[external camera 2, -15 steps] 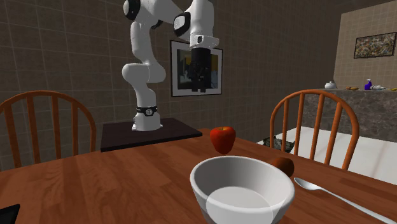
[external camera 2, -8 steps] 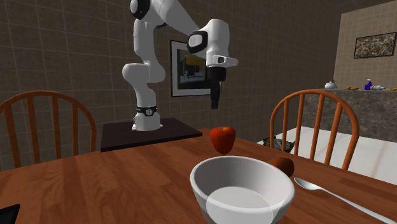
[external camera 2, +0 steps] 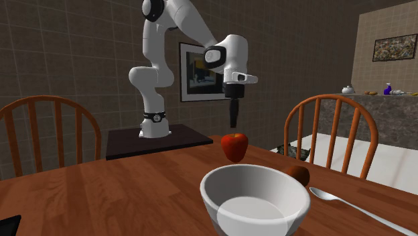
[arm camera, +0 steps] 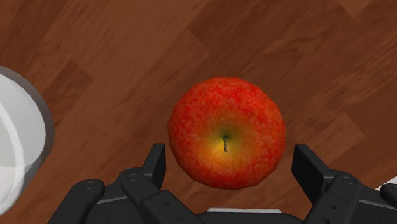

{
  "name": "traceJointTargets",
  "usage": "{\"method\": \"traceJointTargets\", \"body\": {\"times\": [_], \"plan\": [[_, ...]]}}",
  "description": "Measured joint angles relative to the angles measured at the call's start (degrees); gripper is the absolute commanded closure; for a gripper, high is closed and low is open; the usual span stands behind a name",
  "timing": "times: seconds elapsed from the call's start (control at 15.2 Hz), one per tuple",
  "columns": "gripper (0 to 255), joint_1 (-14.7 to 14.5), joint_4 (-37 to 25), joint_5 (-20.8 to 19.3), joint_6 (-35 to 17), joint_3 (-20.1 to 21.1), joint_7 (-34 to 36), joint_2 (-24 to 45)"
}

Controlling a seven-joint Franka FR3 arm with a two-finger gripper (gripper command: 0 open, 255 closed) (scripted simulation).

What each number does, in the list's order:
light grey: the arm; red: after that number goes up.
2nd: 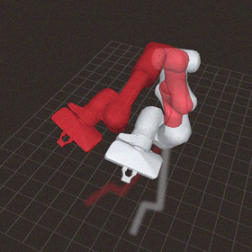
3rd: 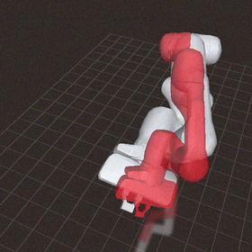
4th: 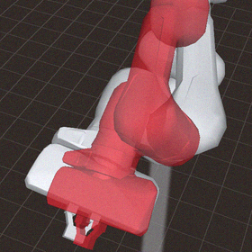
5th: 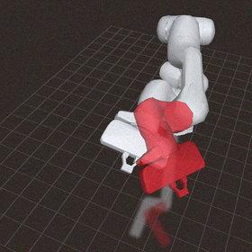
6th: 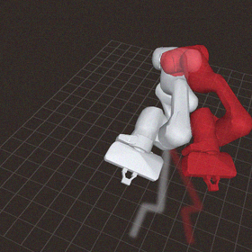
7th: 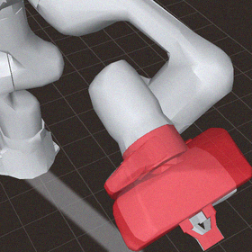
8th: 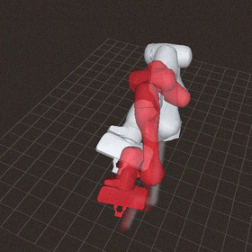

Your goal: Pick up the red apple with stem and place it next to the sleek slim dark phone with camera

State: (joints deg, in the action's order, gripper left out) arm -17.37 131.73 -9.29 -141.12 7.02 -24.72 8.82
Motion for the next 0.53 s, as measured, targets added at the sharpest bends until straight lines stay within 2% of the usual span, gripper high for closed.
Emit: {"method": "traceJointTargets", "body": {"times": [0.53], "plan": [[0,-0.05,0.26,-0.65,-1.83,-0.2,0.49,1.58]]}}
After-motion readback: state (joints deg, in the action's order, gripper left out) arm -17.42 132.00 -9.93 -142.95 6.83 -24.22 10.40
